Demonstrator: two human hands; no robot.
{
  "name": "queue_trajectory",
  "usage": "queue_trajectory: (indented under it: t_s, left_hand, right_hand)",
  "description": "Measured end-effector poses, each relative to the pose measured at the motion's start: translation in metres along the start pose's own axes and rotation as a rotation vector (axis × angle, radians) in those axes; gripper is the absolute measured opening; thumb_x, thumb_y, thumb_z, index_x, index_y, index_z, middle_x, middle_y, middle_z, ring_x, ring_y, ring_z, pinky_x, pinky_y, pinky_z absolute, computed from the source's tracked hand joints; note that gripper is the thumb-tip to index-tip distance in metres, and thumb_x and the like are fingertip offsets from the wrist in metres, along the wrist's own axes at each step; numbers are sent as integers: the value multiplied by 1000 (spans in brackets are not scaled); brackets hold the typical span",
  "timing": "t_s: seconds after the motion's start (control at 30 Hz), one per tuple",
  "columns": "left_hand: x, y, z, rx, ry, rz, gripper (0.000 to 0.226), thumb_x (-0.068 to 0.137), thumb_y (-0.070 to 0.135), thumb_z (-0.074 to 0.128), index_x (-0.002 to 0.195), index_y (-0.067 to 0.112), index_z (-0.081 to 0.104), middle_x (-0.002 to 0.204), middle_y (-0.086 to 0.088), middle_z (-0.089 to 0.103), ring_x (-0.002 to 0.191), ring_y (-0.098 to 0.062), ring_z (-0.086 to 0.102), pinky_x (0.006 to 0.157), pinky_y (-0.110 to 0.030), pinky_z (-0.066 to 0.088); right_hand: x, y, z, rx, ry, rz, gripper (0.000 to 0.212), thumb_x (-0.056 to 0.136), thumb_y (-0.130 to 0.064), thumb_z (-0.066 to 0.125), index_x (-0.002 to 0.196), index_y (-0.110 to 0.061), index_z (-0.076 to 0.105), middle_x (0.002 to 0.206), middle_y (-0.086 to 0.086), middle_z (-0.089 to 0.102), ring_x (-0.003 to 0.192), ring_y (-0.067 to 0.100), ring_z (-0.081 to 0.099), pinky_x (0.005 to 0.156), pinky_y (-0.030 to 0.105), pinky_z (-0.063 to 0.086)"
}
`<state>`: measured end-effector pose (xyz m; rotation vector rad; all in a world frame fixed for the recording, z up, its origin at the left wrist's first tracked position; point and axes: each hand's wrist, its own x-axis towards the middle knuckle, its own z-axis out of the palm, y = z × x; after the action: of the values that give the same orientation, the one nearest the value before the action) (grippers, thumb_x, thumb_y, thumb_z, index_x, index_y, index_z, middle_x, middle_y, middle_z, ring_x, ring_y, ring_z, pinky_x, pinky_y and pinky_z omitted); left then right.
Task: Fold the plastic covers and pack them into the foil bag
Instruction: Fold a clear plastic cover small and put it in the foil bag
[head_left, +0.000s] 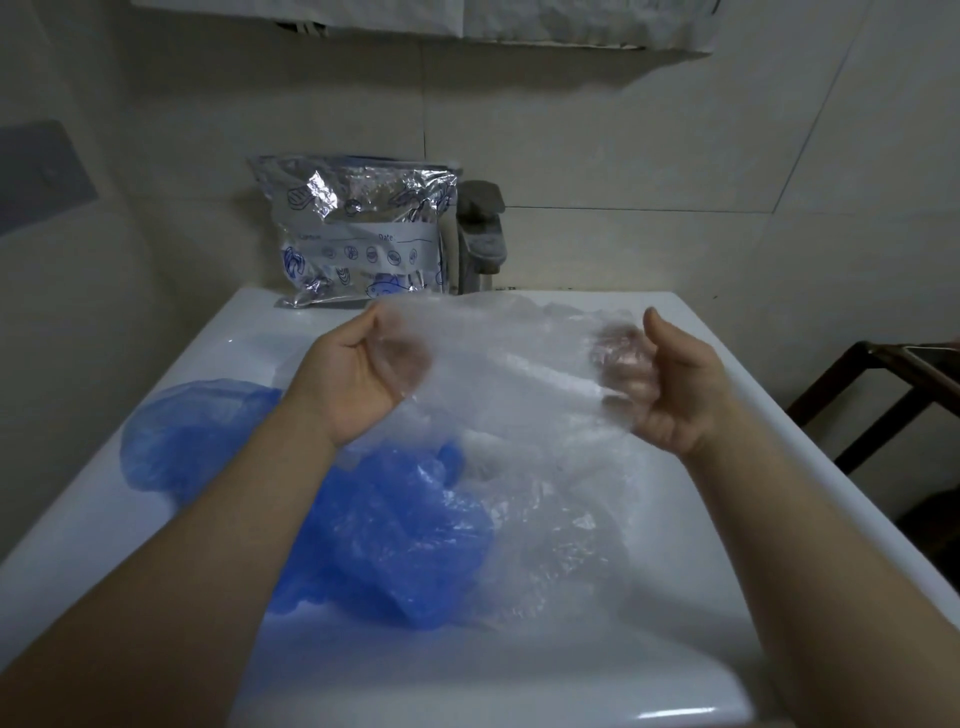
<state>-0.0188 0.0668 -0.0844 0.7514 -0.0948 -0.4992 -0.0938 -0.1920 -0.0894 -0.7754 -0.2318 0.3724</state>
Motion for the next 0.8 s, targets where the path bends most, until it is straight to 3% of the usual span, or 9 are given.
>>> queue_trajectory:
  t_s: [0.07,0.13,0.23,0.33,0.43,0.57,0.67,0.73,0.8]
  left_hand:
    - [-1,-4,6,-4,-18,29,33,77,27,47,66,13,75,67,4,71,60,-5,67,57,-20,55]
    - [-2,-8,12,-10,-48,40,36,82,30,46,77,12,77,81,3,72,69,-5,65,58,-18,53]
    - [-7,-13,23,-47,-108,49,40,92,32,42,89,12,76,96,2,72,85,-10,68,62,-20,57]
    - [-13,-21,26,9,-186,46,31,79,37,65,104,20,72,100,8,70,60,-1,58,45,-12,44]
    - [-12,-23,20,167,-263,57,81,55,25,87,128,20,53,112,7,58,42,2,42,39,-8,34]
    - [-17,-24,32,360,-118,188,70,81,-8,54,138,29,36,116,5,61,49,1,52,40,-11,40]
    - [-12,-18,24,268,-16,194,58,90,-13,33,137,20,37,98,3,66,33,3,42,31,-9,29]
    - [-9,-16,16,382,30,186,52,90,-11,33,134,17,42,68,10,67,34,2,30,34,-10,19]
    - [0,-20,7,521,115,152,41,89,-10,37,115,14,57,67,9,66,46,-1,38,46,-14,29]
  right_hand:
    - [-5,-1,0,-95,141,-9,28,95,-26,51,97,-1,63,72,7,54,54,12,38,53,23,39]
    - [1,4,0,-161,203,105,16,83,-21,61,71,-11,60,55,-4,37,43,5,28,39,16,31]
    - [6,13,5,-731,655,16,24,86,-11,61,64,-12,50,47,-3,41,36,5,36,34,15,27]
    - [18,27,10,-1065,871,-73,14,88,-21,62,91,-8,59,75,5,58,63,16,55,50,22,41]
    - [23,36,14,-1157,878,-102,14,89,-21,60,94,-8,62,82,8,60,69,20,56,59,25,42]
    - [19,27,11,-682,676,20,24,79,-22,71,94,-5,63,80,14,55,69,26,51,66,31,42]
    - [11,11,3,-35,406,-127,29,53,-15,86,72,-11,64,58,-3,55,45,6,49,45,14,40]
    - [8,7,5,177,237,-215,19,58,-13,81,71,-12,68,57,-9,55,45,2,48,43,12,38]
    - [9,6,9,211,246,-283,4,70,-17,66,70,-13,69,50,-11,46,40,1,41,40,11,31]
